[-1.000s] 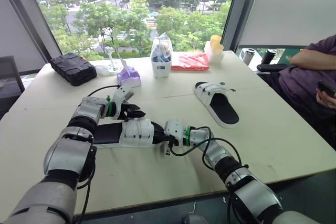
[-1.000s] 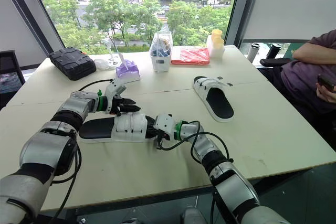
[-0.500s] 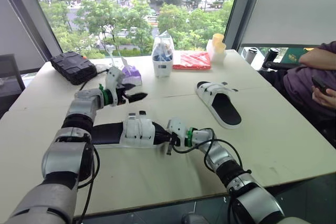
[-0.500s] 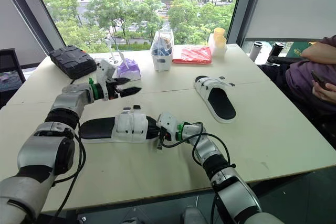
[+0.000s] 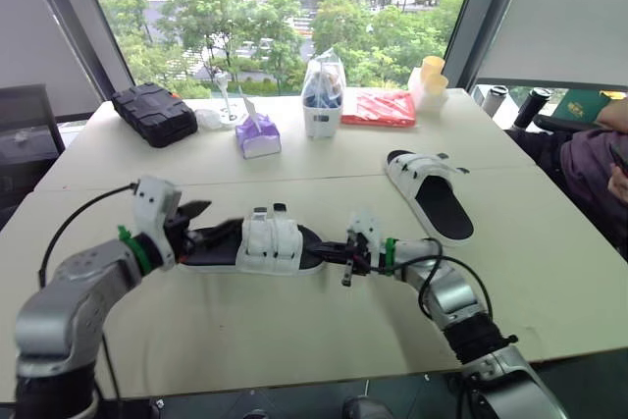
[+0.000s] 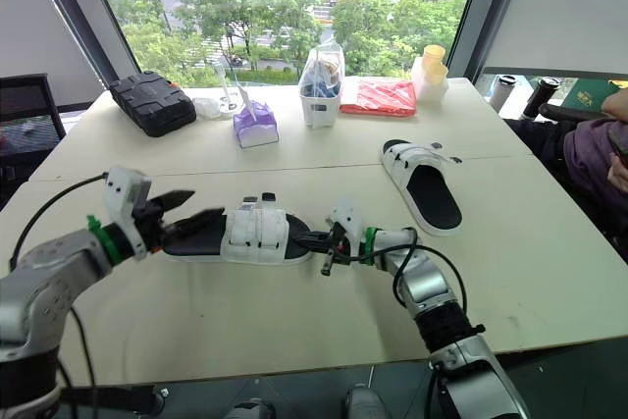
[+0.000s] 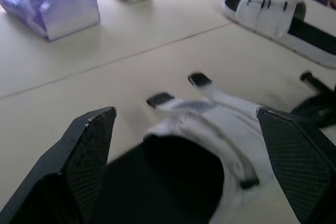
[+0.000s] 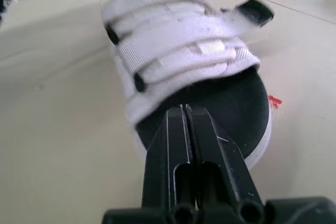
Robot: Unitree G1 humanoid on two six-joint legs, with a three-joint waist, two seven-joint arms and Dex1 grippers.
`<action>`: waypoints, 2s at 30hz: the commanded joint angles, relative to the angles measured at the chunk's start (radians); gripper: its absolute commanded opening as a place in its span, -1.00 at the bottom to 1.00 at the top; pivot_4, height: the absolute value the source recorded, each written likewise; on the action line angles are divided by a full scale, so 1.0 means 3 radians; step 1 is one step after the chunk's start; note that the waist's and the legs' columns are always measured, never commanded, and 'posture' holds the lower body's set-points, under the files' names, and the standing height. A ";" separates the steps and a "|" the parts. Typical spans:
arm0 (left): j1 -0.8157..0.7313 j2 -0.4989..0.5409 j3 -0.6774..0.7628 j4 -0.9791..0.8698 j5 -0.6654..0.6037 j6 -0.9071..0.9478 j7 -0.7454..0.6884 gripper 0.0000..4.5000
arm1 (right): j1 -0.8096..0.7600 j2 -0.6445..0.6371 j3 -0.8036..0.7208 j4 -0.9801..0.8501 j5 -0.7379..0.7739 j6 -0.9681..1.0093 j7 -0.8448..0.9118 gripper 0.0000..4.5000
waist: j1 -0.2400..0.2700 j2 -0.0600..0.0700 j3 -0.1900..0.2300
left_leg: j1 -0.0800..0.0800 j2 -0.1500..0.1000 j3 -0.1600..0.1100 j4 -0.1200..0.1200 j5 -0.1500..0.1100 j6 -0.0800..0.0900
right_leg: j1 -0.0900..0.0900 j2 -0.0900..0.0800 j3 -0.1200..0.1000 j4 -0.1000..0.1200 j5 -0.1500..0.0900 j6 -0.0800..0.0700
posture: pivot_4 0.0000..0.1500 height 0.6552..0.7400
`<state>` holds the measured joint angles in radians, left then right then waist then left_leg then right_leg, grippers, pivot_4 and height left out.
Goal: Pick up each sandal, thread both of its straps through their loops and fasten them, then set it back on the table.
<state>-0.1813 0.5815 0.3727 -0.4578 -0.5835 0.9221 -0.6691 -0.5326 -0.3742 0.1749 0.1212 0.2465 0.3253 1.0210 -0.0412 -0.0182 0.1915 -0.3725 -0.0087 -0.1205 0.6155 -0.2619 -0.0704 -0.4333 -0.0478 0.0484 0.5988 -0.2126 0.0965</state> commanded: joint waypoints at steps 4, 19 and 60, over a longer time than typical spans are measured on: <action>0.0041 0.0217 -0.0064 0.0168 -0.0081 -0.0131 -0.0140 0.97 | 0.0111 -0.0486 -0.0270 -0.0882 0.0361 0.0606 0.0076 -1.00 | -0.0001 -0.0003 0.0001 | 0.0000 0.0001 0.0000 0.0002 0.0000 0.0000 | 0.0000 0.0002 0.0000 -0.0001 0.0000 -0.0004 | 1.00 1.00; -0.0913 0.0119 -0.0741 0.1617 -0.0360 -0.0067 -0.0940 0.97 | 0.0659 -0.0766 -0.0440 -0.1929 0.0566 0.1073 -0.0461 -1.00 | 0.0015 -0.0009 0.0004 | -0.0003 0.0002 0.0009 0.0007 0.0000 0.0001 | 0.0001 0.0001 0.0001 -0.0006 0.0003 -0.0002 | 1.00 1.00; -0.3041 -0.2020 0.0358 0.5020 0.0220 -0.3379 0.1635 0.39 | 0.0159 -0.0318 -0.0477 -0.1273 0.0227 0.0463 -0.1295 -1.00 | 0.0089 -0.0016 0.0008 | -0.0010 -0.0003 0.0016 0.0049 0.0000 0.0002 | 0.0018 0.0003 0.0007 -0.0016 0.0049 0.0025 | 1.00 1.00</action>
<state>-1.0531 -0.0451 0.4847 1.0611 -0.5305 -0.0552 -0.1571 -0.4733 -0.4720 0.0390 -0.2461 0.3188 0.4875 0.6349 -0.0147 -0.0230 0.1939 -0.3754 -0.0095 -0.1157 0.6303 -0.2620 -0.0696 -0.4278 -0.0470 0.0504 0.5939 -0.1980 0.1041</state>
